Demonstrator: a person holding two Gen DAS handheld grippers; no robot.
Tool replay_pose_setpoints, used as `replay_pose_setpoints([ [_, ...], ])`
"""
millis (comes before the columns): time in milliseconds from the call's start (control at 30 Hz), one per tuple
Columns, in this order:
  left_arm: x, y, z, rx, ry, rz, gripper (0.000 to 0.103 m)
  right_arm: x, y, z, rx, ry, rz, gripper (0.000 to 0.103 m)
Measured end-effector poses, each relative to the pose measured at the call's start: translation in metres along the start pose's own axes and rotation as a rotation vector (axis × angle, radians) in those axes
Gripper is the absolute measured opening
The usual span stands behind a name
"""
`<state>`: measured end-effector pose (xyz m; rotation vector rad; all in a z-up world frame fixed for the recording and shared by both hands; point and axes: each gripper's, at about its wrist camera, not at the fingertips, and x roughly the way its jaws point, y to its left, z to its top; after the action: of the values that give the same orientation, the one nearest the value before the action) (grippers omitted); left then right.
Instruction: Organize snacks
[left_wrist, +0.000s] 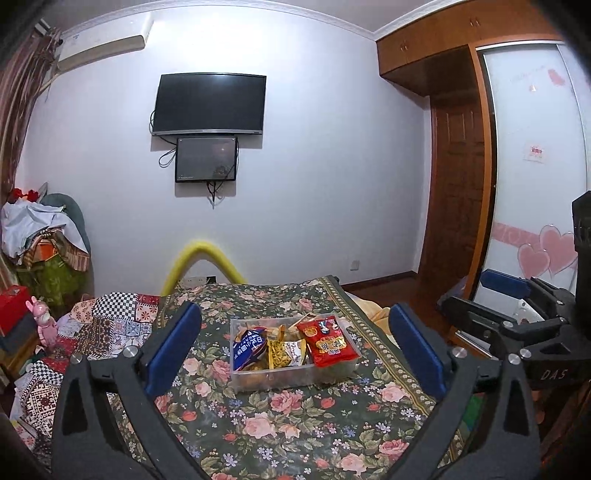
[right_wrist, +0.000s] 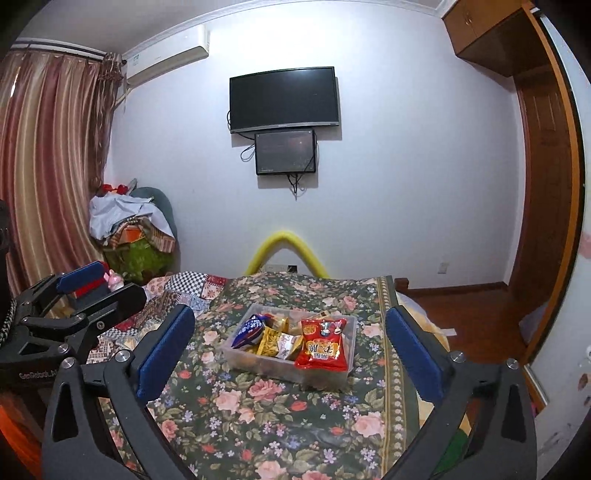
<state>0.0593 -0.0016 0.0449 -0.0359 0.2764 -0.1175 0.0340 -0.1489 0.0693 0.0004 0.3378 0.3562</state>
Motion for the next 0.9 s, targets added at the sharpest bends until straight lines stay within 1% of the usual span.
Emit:
replay_pose_setpoints([
  [200,-0.0005,-0.0005,-0.0032,-0.01,0.007,-0.002,0.103,-0.0084,-0.0012,-0.0033,0.003,-0.005,-0.004,0.103],
  [900,-0.0029,-0.0025,-0.0073,-0.012,0.012,0.004,0.103,-0.013,-0.005,-0.006,0.02,-0.006,-0.007,0.103],
])
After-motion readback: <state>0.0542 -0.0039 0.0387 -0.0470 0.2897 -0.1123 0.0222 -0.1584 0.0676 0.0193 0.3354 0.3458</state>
